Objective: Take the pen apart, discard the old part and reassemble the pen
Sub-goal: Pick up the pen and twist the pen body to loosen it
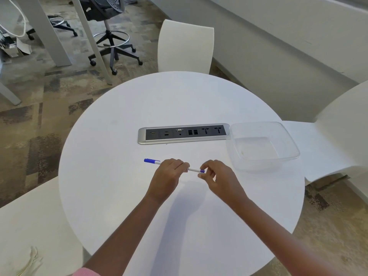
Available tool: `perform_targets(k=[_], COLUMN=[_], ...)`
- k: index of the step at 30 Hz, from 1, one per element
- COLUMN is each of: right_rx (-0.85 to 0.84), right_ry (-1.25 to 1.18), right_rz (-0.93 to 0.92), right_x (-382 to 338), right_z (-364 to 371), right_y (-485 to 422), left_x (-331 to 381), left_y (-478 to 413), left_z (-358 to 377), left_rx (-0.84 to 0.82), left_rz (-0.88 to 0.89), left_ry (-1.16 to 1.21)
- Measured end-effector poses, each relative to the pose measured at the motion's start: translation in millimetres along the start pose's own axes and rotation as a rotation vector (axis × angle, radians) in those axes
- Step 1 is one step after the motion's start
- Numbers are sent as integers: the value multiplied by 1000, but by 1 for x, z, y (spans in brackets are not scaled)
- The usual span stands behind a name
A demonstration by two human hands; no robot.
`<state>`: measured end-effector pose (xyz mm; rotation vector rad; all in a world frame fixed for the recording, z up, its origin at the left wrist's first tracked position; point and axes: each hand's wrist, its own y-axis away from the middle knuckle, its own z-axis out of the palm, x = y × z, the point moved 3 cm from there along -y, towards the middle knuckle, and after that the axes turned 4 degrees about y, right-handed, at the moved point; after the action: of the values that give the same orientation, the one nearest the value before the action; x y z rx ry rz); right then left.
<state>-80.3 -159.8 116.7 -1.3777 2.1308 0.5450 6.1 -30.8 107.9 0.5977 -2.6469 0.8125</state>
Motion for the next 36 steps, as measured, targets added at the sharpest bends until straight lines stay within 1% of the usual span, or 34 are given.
perform_targets(k=[2, 3, 5, 7, 9, 12, 15, 18, 21, 22, 23, 24, 25, 28, 31, 33, 36], right_rx=[78, 115, 183, 212, 189, 78, -64, -207, -424, -458, -461, -431, -376, -163, -37, 41, 132], right_ry=[223, 298, 404, 437, 399, 259, 51, -278, -721, -785, -773, -692, -567, -165, 169, 330, 424], right_rz=[-183, -259, -352, -409, -415, -295, -69, 206, 554, 604, 607, 571, 494, 174, -109, -245, -354], right_x=[-6, -9, -13, -14, -14, -11, -4, -1, 5, 5, 5, 5, 4, -2, -6, -11, -16], right_z=[0, -1, -4, -6, -6, -4, -3, -5, 0, 1, 1, 0, -1, -6, -5, -6, -8], right_y=[5, 6, 7, 6, 5, 0, -3, -6, -5, -3, -3, -4, -3, 1, 9, 11, 10], left_x=[0, 0, 2, 2, 3, 4, 4, 5, 7, 7, 7, 7, 7, 4, 4, 5, 7], left_y=[-1, 0, 0, 0, 0, 0, -1, 0, 0, 1, 1, 2, 3, 3, 1, 0, 0], left_z=[0, 0, 0, -1, -2, -2, -3, -3, -2, -2, -2, -2, -3, -4, -6, -6, -7], left_rx=[5, 8, 13, 25, 36, 40, 31, 26, 18, 15, 13, 12, 13, 19, 20, 21, 25], left_rz=[4, 8, 13, 11, 9, 12, 17, 25, 40, 44, 44, 37, 27, 6, 10, 16, 24], left_ry=[3, 6, 7, 9, 9, 8, 1, -4, -7, -11, -13, -13, -15, -21, -28, -26, -24])
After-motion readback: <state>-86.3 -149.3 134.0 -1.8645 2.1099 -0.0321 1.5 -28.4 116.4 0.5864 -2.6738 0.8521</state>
